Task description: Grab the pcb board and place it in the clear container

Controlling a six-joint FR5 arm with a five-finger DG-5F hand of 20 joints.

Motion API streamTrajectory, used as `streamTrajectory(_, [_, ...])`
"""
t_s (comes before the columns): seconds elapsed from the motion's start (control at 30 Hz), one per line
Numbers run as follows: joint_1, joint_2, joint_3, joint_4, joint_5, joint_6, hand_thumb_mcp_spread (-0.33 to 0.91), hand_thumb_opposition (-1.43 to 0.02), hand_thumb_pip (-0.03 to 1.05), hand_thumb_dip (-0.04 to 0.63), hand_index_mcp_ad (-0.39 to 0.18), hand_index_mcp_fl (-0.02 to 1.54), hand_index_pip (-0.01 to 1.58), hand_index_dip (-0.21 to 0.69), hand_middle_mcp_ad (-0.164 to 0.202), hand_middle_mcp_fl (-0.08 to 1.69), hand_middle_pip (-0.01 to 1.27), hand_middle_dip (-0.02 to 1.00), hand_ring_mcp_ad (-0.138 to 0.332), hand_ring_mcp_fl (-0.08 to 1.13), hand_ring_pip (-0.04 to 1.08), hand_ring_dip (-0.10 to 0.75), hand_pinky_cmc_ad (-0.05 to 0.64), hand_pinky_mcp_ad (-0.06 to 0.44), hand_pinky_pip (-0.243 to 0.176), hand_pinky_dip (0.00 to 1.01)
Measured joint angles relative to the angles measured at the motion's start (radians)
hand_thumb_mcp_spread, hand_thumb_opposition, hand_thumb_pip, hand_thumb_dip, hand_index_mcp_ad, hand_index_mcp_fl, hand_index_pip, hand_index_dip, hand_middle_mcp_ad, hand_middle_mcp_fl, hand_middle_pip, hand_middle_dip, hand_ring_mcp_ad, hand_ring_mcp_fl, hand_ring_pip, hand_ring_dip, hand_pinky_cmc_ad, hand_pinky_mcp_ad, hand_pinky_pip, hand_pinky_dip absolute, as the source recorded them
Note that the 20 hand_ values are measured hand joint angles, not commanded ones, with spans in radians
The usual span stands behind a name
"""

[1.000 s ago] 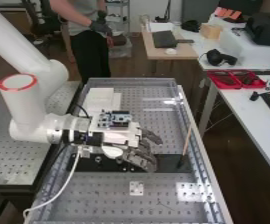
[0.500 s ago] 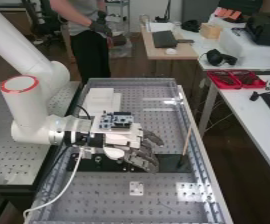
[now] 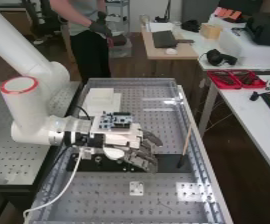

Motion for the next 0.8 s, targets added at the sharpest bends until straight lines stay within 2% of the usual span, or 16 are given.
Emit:
streamTrajectory(0.2, [-0.002,-0.004,-0.001,0.005,-0.002,0.0,0.53,-0.93,0.81,0.394,-0.239,0.19,0.57,0.016,0.044,0.5,0.87,0.83,0.103,0.41,0.36,0.559,0.489,0.248,0.051,0.67])
streamTrajectory(0.3, [-0.003,-0.005,-0.001,0.006,-0.003,0.0,0.58,-0.96,0.81,0.393,-0.239,0.19,0.56,0.016,0.047,0.54,0.9,0.85,0.105,0.42,0.36,0.559,0.494,0.244,0.051,0.67])
streamTrajectory(0.37, [-0.003,-0.006,0.0,0.007,-0.003,0.0,0.59,-0.99,0.81,0.379,-0.239,0.22,0.56,0.016,0.047,0.56,0.91,0.86,0.087,0.45,0.36,0.565,0.494,0.244,0.051,0.67])
streamTrajectory(0.43, [-0.004,-0.006,0.0,0.007,-0.004,-0.001,0.6,-1.0,0.81,0.38,-0.239,0.22,0.56,0.016,0.044,0.58,0.92,0.86,0.091,0.46,0.36,0.567,0.494,0.244,0.051,0.67])
streamTrajectory(0.8, [-0.005,-0.007,0.002,0.007,-0.006,-0.007,0.66,-1.06,0.81,0.363,-0.241,0.27,0.56,0.016,0.051,0.58,0.97,0.86,0.087,0.49,0.36,0.572,0.506,0.25,0.066,0.67])
